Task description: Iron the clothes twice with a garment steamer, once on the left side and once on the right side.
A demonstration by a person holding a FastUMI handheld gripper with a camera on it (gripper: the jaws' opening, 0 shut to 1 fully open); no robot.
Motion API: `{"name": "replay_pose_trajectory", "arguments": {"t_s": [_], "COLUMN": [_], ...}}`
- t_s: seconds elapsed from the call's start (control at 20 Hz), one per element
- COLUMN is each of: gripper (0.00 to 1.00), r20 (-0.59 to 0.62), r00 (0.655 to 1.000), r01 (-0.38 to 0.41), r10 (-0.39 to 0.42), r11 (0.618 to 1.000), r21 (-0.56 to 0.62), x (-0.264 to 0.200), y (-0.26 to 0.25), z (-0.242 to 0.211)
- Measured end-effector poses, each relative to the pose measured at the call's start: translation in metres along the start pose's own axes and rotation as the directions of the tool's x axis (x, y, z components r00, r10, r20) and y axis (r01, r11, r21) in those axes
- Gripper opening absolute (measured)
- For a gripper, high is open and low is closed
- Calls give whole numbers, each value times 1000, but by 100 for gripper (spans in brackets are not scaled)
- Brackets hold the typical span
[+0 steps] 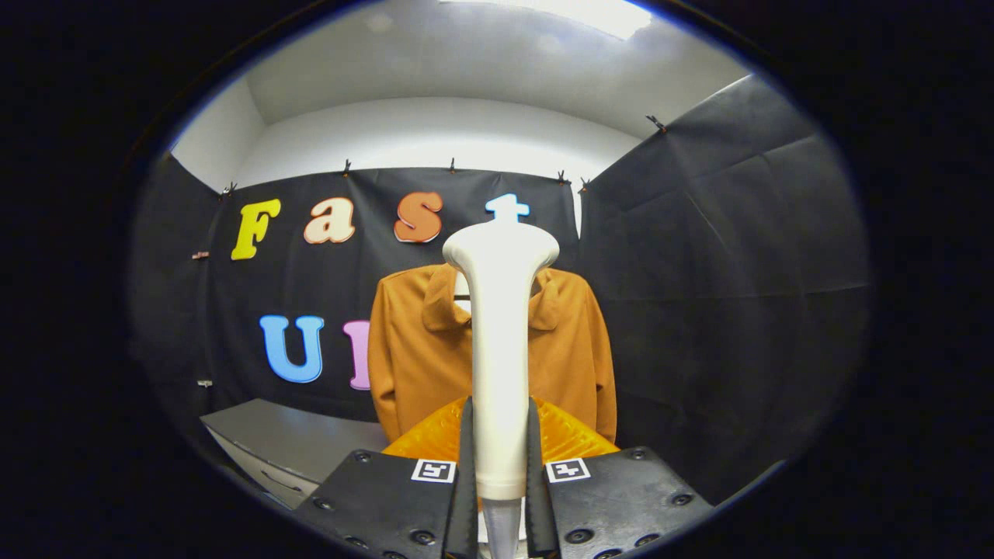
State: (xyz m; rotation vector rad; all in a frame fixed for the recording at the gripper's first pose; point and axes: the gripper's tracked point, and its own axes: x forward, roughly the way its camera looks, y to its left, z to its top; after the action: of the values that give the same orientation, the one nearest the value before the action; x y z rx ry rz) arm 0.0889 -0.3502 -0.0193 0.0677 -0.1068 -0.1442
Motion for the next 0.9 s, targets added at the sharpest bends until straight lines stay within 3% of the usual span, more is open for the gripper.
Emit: {"name": "replay_pose_trajectory", "arguments": {"t_s": [0.25,0.5,0.9], "gripper": [27,28,28], "r20": [-14,-81,-205], "r00": [999,995,978], "r01": [52,52,50], "r10": [-52,-53,-43], "r11": [999,999,998], "r21": [-12,-7,32], "x": [51,90,109], "y": [-37,-52,-59], "z": [-17,-57,-134]}}
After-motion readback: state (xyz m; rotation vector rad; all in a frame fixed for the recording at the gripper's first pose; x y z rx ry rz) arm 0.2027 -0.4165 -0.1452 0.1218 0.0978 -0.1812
